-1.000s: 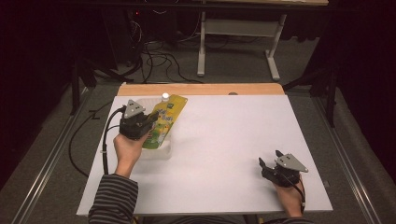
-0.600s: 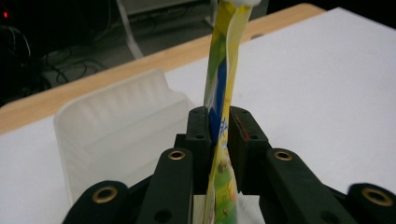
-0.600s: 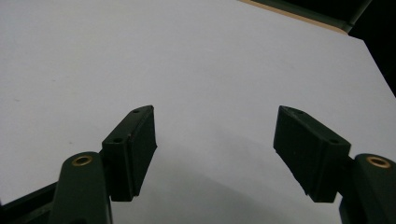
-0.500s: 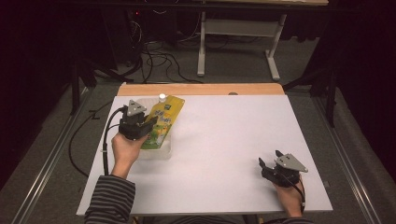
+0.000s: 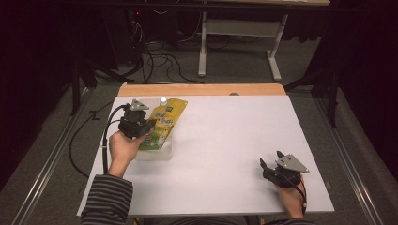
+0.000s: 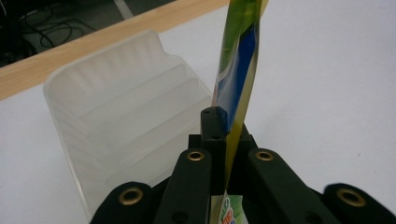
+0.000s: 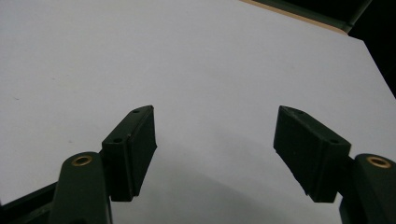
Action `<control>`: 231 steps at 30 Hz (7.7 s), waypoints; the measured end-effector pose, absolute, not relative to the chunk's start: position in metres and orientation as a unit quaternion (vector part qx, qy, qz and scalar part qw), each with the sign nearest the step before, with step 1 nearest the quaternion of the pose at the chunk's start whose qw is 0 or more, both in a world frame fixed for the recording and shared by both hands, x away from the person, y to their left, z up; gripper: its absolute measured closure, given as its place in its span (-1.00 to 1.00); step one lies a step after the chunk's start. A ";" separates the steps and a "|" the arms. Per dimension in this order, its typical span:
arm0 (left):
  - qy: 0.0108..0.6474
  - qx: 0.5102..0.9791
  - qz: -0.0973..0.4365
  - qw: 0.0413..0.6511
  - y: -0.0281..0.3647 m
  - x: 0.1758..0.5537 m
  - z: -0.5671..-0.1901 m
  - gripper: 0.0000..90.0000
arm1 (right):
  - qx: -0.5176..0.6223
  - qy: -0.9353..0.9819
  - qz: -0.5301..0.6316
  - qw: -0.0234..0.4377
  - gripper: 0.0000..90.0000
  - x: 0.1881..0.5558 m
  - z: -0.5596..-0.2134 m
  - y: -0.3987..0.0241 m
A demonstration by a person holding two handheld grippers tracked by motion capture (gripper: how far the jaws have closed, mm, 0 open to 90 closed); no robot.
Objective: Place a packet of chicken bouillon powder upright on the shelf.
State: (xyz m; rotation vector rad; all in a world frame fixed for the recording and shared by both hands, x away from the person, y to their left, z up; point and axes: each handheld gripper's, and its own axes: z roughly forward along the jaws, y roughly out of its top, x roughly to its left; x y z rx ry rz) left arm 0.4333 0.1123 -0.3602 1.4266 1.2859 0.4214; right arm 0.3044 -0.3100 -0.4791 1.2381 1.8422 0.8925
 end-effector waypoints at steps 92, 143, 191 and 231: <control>0.549 0.495 0.225 0.635 0.181 0.370 -0.399 0.09 | 0.479 0.719 0.344 0.367 -0.32 0.304 -0.479 -0.309; 0.538 0.485 0.209 0.657 0.163 0.307 -0.415 -0.01 | 0.479 0.718 0.347 0.367 -0.31 0.304 -0.479 -0.310; 0.508 0.544 0.141 0.653 0.091 0.319 -0.432 -0.04 | 0.479 0.716 0.351 0.368 -0.31 0.304 -0.479 -0.310; 0.506 0.577 0.104 0.633 0.045 0.339 -0.455 -0.04 | 0.479 0.716 0.351 0.368 -0.31 0.303 -0.479 -0.310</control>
